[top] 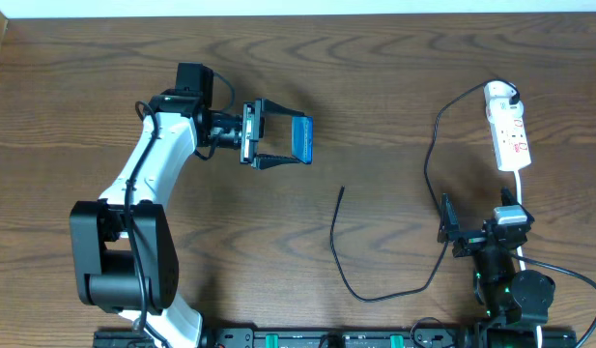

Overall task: Plug charger to phone and switch on socket
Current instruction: 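Hold the phone raised upright in the left gripper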

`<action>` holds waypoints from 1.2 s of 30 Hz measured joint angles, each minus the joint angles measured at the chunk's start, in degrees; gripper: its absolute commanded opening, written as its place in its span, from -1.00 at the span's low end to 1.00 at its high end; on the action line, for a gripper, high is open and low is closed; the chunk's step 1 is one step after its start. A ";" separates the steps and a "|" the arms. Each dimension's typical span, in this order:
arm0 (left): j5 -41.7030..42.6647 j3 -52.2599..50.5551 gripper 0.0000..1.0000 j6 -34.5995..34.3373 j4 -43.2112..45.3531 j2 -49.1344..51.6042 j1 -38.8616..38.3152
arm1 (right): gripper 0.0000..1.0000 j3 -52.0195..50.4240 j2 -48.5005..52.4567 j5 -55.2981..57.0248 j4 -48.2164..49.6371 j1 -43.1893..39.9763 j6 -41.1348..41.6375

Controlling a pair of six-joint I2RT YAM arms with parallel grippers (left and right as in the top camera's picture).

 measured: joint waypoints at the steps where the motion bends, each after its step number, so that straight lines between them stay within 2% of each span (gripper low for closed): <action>1: 0.50 0.00 -0.86 0.02 0.00 0.02 0.00 | 0.99 0.00 0.00 0.00 0.00 0.00 -0.02; 36: 1.77 0.00 -0.86 1.33 0.00 0.02 0.00 | 0.98 0.00 0.00 0.00 0.00 0.00 0.00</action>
